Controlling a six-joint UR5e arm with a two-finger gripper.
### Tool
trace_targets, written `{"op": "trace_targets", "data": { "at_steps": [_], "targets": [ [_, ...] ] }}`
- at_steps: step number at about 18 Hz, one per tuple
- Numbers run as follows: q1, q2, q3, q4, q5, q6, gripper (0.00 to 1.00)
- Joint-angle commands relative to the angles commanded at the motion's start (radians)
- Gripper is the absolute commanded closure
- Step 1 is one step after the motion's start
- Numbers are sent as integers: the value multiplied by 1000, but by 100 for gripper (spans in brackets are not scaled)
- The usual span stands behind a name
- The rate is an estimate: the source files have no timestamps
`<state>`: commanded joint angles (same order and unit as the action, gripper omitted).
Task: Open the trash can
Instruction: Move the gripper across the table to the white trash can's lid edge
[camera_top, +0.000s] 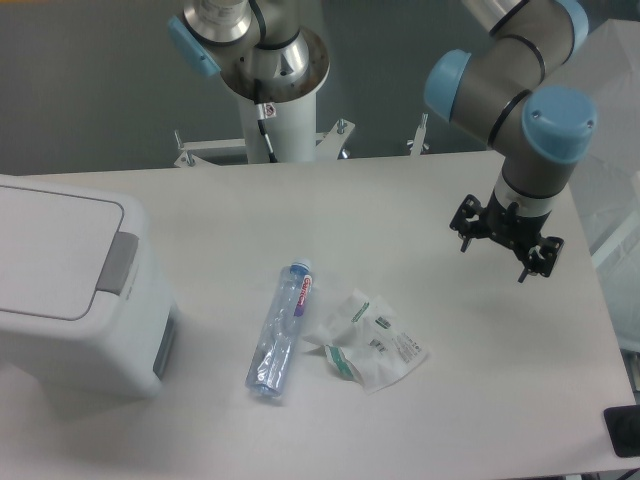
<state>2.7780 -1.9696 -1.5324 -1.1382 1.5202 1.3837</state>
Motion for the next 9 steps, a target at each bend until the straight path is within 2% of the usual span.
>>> {"op": "trace_targets", "data": {
  "at_steps": [6, 9],
  "targets": [
    [-21, 3, 2, 3, -38, -35, 0],
    [-43, 6, 5, 3, -90, -245, 0]
  ]
}}
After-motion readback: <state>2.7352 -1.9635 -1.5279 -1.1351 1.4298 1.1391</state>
